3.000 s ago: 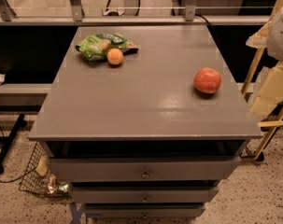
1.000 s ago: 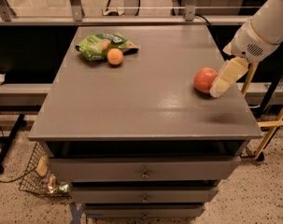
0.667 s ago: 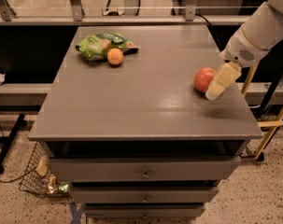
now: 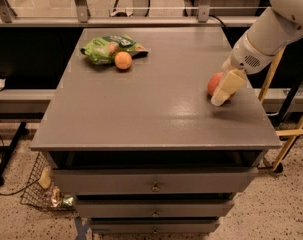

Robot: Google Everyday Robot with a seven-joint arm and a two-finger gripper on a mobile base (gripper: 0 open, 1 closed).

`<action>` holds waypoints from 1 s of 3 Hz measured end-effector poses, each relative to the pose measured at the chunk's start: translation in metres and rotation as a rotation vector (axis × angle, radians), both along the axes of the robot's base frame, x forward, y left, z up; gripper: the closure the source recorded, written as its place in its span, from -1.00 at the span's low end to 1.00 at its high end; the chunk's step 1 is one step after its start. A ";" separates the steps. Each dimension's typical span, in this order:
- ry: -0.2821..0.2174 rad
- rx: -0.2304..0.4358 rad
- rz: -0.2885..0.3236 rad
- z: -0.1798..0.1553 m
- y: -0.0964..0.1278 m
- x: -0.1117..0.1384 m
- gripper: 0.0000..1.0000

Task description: Pick apple

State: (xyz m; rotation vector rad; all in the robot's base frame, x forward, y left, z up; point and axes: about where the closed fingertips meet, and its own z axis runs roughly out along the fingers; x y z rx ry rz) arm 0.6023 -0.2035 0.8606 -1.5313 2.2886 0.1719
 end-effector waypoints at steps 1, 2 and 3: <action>0.001 -0.003 0.016 0.002 0.006 0.000 -0.19; -0.013 0.005 0.054 0.012 0.017 0.001 0.30; -0.069 0.022 0.124 0.040 0.036 -0.001 0.74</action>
Offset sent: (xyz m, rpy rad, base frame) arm 0.0002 0.0278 0.0282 0.0127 -0.0347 0.0983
